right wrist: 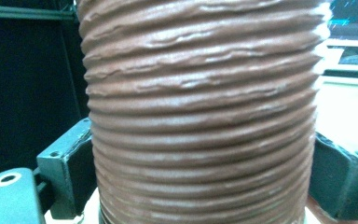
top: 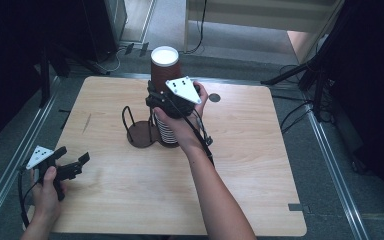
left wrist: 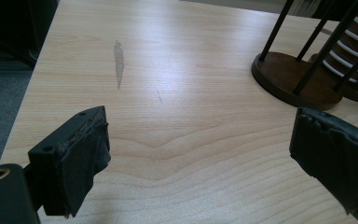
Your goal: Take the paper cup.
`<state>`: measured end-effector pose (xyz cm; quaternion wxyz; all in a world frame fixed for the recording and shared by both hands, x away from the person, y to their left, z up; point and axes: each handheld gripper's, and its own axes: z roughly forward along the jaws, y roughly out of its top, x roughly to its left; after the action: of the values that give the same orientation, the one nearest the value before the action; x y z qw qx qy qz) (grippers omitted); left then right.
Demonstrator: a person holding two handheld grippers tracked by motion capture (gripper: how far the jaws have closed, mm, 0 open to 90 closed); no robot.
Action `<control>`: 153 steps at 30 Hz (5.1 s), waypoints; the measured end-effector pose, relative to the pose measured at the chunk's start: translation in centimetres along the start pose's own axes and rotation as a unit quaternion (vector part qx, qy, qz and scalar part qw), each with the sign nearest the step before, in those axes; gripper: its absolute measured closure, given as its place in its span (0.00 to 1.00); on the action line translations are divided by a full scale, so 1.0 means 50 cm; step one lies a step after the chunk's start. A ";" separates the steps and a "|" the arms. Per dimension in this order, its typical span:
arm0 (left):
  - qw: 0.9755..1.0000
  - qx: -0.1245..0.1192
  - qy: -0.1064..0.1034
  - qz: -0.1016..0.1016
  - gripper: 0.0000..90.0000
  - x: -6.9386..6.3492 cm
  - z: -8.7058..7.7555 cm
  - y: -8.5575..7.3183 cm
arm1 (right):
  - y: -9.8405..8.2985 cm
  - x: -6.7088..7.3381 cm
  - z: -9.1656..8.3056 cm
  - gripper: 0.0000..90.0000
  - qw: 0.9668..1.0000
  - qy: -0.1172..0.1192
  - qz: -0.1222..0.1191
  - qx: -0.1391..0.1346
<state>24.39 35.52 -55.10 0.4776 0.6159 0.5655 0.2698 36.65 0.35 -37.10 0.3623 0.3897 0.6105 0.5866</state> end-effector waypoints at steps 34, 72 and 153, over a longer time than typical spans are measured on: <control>1.000 0.006 0.000 0.004 0.06 -0.002 0.003 0.001 | 0.099 -0.008 -0.027 0.16 0.998 0.009 0.019 -0.060; 1.000 0.000 0.012 0.018 0.08 -0.011 0.001 -0.001 | 0.077 -0.165 -0.151 0.15 0.995 -0.072 0.027 -0.068; 0.982 -0.003 -0.146 0.116 0.08 -0.307 0.081 0.151 | -0.227 -0.117 -0.250 0.15 0.996 -0.050 -0.038 0.056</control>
<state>27.95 20.47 -46.77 0.5224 0.7087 0.4135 0.2321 27.36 -10.46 -47.91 0.3915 0.4147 0.6380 0.5174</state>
